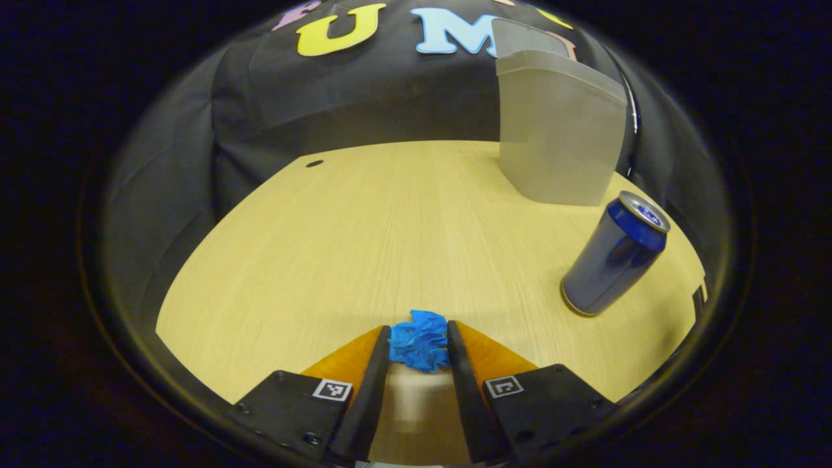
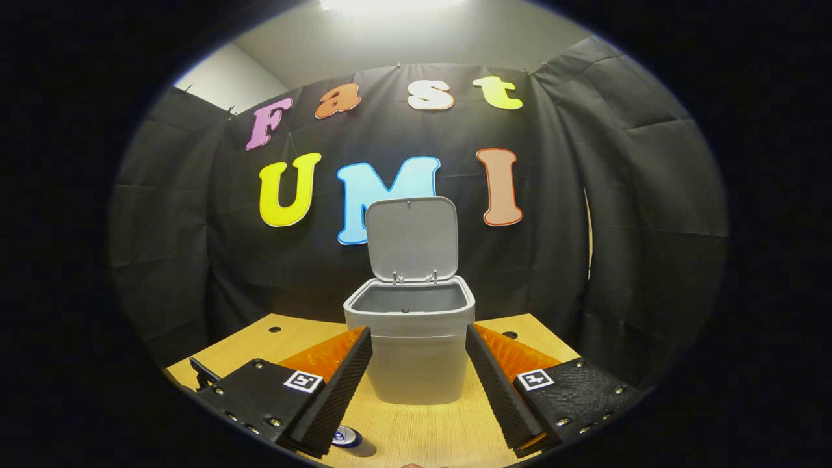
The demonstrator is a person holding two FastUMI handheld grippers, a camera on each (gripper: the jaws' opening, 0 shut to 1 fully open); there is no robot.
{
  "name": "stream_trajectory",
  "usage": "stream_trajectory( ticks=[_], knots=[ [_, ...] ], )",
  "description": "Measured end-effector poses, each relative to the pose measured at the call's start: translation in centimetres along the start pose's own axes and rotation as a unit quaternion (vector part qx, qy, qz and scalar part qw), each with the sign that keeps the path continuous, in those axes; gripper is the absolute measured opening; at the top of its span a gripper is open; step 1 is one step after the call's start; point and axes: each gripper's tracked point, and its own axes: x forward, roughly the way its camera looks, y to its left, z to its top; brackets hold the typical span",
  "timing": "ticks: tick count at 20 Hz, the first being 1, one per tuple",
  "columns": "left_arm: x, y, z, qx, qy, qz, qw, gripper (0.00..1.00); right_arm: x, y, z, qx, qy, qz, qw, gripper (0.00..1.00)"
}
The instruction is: Press the lid of the desktop garbage bin to open it, pick up the crumpled paper on the desktop and throw it into the bin, then pick up the pop can on the desktop and drop it into the bin, and finally close the garbage bin lid.
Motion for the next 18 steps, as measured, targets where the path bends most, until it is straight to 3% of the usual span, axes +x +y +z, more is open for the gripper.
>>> stream_trajectory(
  ticks=[1,2,3,4,10,18],
  knots=[
    [0.0,-0.2,-0.1,0.005,0.003,0.006,1.000,0.63,0.0,-0.3,0.0,-0.002,-0.002,-0.004,1.000,0.93],
    [-0.1,0.0,-0.1,0.008,0.004,0.014,1.000,0.40,-0.1,-0.6,0.1,-0.005,-0.004,-0.008,1.000,0.93],
    [-0.1,0.0,0.0,0.016,0.004,0.018,1.000,0.39,-0.3,-1.0,0.1,-0.007,-0.005,-0.010,1.000,0.93],
    [0.0,-0.2,0.1,0.021,0.005,0.019,1.000,0.29,-0.3,-1.2,0.2,-0.006,-0.007,-0.010,1.000,0.93],
    [-1.3,-0.4,1.8,-0.004,-0.005,0.011,1.000,0.25,-0.9,-2.9,0.4,-0.012,-0.016,-0.022,1.000,0.93],
    [-6.3,-2.0,14.2,0.014,-0.122,-0.001,0.992,0.22,-1.2,-4.4,-0.8,-0.049,-0.020,-0.020,0.998,0.93]
  ],
)
